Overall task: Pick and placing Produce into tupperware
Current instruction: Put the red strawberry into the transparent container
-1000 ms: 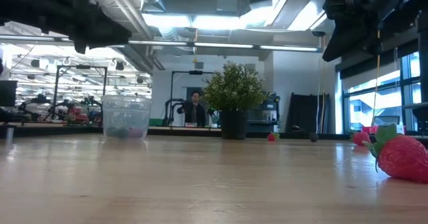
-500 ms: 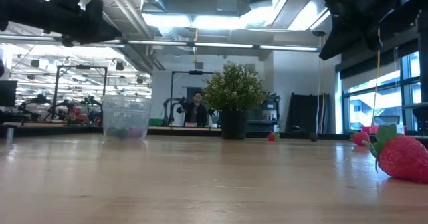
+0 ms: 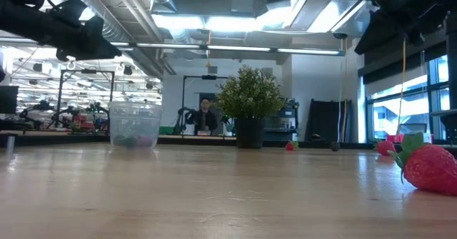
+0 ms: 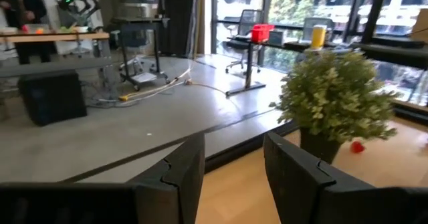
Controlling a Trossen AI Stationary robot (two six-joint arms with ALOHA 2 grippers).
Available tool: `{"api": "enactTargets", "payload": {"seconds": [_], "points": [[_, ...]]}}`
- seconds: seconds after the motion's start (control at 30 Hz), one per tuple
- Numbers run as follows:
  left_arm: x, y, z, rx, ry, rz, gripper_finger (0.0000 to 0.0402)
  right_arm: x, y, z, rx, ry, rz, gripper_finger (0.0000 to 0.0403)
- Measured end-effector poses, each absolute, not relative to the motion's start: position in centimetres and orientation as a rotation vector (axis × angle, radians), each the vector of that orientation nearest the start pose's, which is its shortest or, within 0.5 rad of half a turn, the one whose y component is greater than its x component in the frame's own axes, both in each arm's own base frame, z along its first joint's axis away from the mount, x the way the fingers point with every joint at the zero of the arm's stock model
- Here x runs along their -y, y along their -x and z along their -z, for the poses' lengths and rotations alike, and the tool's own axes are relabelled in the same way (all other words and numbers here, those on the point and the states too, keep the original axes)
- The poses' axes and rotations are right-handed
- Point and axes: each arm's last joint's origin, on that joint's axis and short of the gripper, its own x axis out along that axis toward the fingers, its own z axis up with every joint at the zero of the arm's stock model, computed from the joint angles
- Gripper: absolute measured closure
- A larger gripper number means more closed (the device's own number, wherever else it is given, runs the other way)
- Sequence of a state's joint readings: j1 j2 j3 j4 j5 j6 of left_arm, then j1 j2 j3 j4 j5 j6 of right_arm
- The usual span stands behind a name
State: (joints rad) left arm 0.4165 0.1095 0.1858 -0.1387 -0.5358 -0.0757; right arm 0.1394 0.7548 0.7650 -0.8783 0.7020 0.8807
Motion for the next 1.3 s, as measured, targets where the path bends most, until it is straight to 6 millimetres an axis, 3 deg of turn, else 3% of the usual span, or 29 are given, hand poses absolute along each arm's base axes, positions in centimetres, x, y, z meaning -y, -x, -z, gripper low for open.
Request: {"api": "enactTargets", "payload": {"seconds": [0.2, 0.4, 0.9, 1.03, 1.3], "points": [[-5.2, -7.4, -20.1, -0.073, 0.066, -0.984, 0.0257, 0.5, -11.3, -28.7, -0.399, -0.448, 0.865, 0.0376], [-5.2, -7.4, -20.1, -0.073, 0.065, -0.984, 0.0257, 0.5, -10.9, -29.0, -0.374, -0.464, 0.864, 0.0365], [-5.2, -7.4, -19.8, -0.105, 0.063, -0.983, 0.0257, 0.4, -11.0, -29.0, -0.379, -0.5, 0.825, 0.0173], [-5.1, -7.3, -19.4, -0.147, 0.061, -0.988, 0.0257, 0.6, -11.1, -28.8, -0.294, -0.733, 0.904, 0.0156], [-5.1, -7.3, -19.2, -0.179, 0.059, -0.989, 0.0257, 1.7, -11.7, -26.1, -0.579, -0.742, 1.136, 0.0153]]}}
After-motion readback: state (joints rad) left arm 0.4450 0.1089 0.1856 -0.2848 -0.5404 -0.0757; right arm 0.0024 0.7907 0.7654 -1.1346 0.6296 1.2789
